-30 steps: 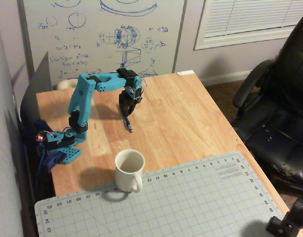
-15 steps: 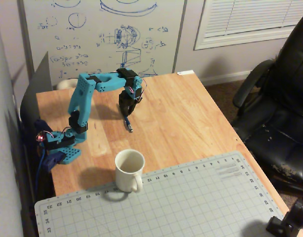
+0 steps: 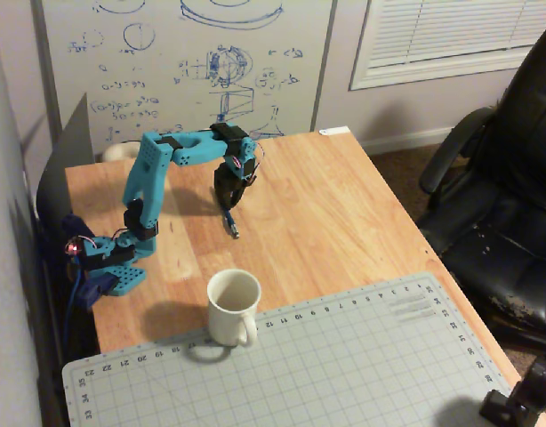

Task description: Touch the pen.

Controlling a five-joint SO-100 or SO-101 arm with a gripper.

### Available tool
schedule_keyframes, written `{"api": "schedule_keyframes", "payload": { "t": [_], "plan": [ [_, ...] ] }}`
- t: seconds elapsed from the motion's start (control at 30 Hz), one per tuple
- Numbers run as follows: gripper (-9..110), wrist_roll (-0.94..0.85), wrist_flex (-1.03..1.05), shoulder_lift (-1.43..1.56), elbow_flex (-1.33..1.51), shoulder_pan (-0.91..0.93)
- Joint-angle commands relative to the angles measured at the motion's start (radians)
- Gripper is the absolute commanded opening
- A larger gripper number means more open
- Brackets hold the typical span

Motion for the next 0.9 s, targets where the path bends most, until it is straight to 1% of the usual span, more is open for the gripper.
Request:
{"api": "schedule_keyframes", "payload": {
  "t": [0.0,0.87],
  "plan": [
    [1,0.006,0.012,0.008,-0.012,-0.002],
    [1,0.003,0.011,-0.049,-0.014,-0.002]
  ]
}}
